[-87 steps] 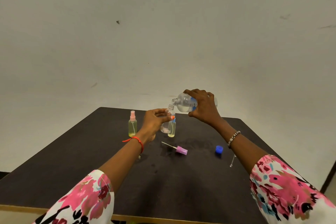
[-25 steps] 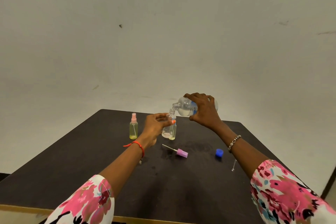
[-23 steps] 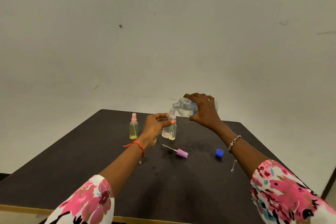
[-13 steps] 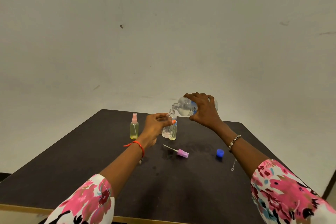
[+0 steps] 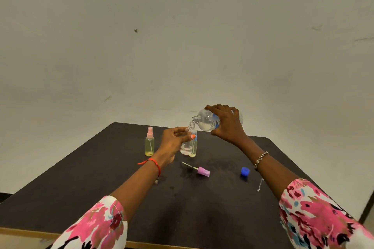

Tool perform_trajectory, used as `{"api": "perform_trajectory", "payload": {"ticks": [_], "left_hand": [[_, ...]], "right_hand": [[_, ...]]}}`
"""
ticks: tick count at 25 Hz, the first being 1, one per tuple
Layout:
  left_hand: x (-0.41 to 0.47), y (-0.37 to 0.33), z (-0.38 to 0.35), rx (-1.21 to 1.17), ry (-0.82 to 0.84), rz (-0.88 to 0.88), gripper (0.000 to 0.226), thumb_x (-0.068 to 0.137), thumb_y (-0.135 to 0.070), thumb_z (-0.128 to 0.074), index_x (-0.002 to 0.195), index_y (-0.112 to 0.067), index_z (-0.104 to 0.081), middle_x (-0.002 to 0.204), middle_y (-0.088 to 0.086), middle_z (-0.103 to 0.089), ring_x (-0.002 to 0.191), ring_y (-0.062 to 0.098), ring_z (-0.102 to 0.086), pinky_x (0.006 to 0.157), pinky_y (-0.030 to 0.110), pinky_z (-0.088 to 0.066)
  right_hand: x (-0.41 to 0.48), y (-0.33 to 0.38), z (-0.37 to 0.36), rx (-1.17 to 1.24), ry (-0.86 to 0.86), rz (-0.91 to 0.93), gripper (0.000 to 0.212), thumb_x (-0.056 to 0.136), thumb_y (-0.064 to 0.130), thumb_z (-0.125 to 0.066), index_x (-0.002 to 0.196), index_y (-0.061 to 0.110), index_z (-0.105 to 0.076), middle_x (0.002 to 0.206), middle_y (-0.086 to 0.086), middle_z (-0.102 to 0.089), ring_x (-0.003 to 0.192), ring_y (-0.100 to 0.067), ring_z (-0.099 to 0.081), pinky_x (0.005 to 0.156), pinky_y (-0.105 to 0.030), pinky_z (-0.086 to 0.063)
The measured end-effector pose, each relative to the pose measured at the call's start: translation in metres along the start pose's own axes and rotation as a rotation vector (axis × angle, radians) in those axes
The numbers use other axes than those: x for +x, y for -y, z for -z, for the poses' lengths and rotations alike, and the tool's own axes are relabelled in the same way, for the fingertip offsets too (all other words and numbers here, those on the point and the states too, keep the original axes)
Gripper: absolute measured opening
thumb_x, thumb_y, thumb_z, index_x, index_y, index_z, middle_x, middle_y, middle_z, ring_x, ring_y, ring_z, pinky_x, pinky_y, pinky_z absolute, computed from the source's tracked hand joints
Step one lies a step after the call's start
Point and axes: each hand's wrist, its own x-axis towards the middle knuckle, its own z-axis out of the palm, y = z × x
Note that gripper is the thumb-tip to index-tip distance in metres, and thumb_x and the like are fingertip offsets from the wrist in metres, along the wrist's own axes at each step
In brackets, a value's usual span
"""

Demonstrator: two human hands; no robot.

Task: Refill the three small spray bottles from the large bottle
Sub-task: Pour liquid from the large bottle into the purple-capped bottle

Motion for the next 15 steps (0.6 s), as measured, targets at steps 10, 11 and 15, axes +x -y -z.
{"api": "perform_trajectory", "payload": {"ticks": [10,11,15], "left_hand": [[0.0014,0.0012,0.0011,-0.018,-0.008,-0.002,0.044,0.071,0.002,-0.071,0.113,0.001,-0.059,0.102,0.011,-0.064,0.097,0.023,-0.061,0.073,0.028,-0.052],[0.0015,0.0015,0.0013,-0.019,-0.007,-0.001,0.044,0.071,0.003,-0.071,0.113,0.001,-0.059,0.102,0.012,-0.064,0.097,0.023,-0.061,0.073,0.029,-0.053],[0.0004,0.0013,0.0017,-0.021,-0.002,-0.003,0.043,0.072,0.002,-0.071,0.113,0.000,-0.059,0.102,0.012,-0.064,0.097,0.023,-0.061,0.070,0.028,-0.053]], "right_hand": [[0.0003,0.0016,-0.0001,-0.003,0.006,-0.001,0.067,0.063,0.016,-0.075,0.125,0.018,-0.051,0.121,-0.009,-0.059,0.113,-0.030,-0.051,0.103,-0.051,-0.025],[-0.0002,0.0016,0.0001,-0.003,0.005,0.001,0.067,0.063,0.016,-0.075,0.125,0.019,-0.051,0.120,-0.009,-0.059,0.113,-0.030,-0.051,0.103,-0.051,-0.025],[-0.0007,0.0026,0.0011,0.000,0.005,-0.002,0.068,0.063,0.016,-0.075,0.126,0.018,-0.050,0.122,-0.009,-0.058,0.114,-0.030,-0.050,0.104,-0.051,-0.024]]}}
